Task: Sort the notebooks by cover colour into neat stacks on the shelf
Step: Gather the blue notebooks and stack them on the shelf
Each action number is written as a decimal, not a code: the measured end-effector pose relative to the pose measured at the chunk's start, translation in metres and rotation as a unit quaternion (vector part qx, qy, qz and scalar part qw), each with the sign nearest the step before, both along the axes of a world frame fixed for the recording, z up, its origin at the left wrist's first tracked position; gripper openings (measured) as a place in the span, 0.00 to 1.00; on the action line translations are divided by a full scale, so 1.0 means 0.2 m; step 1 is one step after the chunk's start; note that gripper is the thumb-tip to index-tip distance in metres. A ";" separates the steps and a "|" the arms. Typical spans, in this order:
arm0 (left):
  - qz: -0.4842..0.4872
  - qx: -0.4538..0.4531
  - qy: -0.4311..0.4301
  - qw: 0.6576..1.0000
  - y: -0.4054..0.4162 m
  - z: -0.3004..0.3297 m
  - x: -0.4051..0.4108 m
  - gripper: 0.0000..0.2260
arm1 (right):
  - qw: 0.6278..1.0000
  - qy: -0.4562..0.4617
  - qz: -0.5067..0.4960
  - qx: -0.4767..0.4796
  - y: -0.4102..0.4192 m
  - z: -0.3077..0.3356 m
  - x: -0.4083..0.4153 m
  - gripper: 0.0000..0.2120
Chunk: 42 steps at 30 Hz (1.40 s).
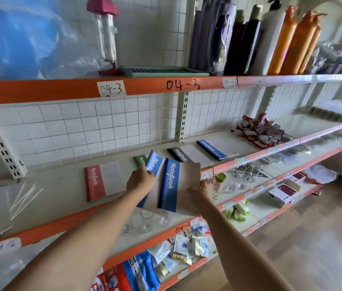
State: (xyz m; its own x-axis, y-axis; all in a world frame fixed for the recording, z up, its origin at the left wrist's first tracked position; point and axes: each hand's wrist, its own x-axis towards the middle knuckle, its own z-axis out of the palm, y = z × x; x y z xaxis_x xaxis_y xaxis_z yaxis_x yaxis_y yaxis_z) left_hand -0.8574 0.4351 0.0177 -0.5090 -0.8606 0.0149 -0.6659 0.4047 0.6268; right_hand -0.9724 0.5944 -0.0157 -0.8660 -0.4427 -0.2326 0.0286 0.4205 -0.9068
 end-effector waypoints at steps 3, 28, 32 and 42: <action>-0.013 0.003 -0.010 1.000 0.04 -0.02 -0.17 0.13 | 1.000 -0.002 -0.027 -0.009 0.05 -0.02 -0.12 0.18; 0.016 0.033 -0.032 0.999 -0.14 -0.18 -1.72 0.11 | 0.982 0.130 -0.019 0.133 0.01 0.03 -1.71 0.11; 0.072 0.031 -0.031 0.996 -0.22 -0.16 -1.78 0.12 | 0.982 0.135 0.017 0.131 -0.04 0.03 -1.86 0.11; 0.180 0.034 -0.053 0.982 -0.33 -0.10 -1.76 0.11 | 0.956 0.188 0.139 0.176 -0.31 0.04 -2.15 0.11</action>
State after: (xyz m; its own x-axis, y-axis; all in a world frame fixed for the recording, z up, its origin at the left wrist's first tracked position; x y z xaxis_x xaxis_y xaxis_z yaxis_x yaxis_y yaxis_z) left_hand -1.2090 0.3690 -0.0026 -0.1681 -0.9820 -0.0863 -0.8211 0.0911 0.5635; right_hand -1.4022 0.5319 -0.0080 -0.7784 -0.6190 -0.1047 -0.4282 0.6455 -0.6325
